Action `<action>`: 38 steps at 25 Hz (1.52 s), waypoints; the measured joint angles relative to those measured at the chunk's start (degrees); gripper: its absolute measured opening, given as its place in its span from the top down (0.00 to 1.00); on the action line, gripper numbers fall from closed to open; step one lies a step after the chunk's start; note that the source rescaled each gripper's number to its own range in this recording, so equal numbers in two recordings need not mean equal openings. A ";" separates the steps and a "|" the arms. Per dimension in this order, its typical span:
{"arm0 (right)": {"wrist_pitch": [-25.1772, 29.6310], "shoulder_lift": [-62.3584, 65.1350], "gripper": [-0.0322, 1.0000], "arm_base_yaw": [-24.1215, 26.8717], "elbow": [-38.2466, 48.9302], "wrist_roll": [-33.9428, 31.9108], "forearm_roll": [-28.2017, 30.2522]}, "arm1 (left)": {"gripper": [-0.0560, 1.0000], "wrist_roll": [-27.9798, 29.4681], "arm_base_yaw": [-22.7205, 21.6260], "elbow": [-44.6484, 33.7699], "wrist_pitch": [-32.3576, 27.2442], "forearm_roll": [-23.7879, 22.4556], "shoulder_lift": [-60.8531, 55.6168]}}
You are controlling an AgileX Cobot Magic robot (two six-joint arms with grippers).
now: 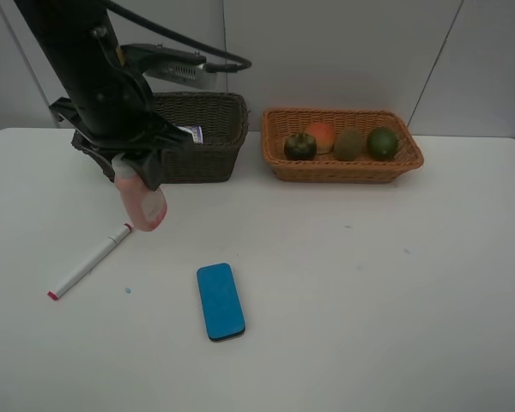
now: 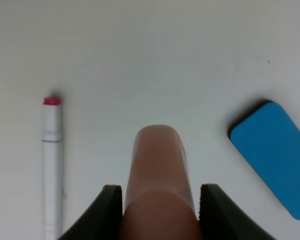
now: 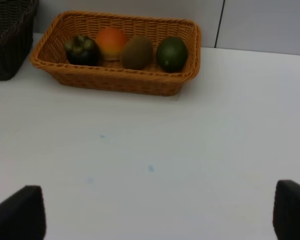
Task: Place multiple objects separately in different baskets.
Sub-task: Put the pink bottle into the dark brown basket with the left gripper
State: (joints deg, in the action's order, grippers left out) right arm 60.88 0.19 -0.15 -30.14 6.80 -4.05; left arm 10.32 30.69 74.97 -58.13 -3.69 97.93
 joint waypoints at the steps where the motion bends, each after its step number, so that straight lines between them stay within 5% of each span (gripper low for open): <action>1: 0.00 0.00 0.01 0.00 0.00 0.00 0.00 | 0.68 -0.67 -0.52 1.29 -0.38 -0.11 0.00; 9: 0.00 0.00 0.01 0.00 0.00 0.00 0.00 | 0.68 -4.30 -6.07 9.51 0.49 -3.29 0.00; 22: 0.00 0.00 0.01 0.00 0.00 0.00 0.00 | 0.68 -8.72 -13.19 10.77 19.61 -8.37 6.86; 38: 0.00 0.00 0.01 0.00 0.00 0.00 0.00 | 0.68 -9.01 -15.08 10.77 35.36 -11.21 16.98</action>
State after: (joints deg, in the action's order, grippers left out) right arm 60.88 0.19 -0.15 -30.14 6.80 -4.05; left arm 1.31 15.61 85.75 -22.77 -14.89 114.91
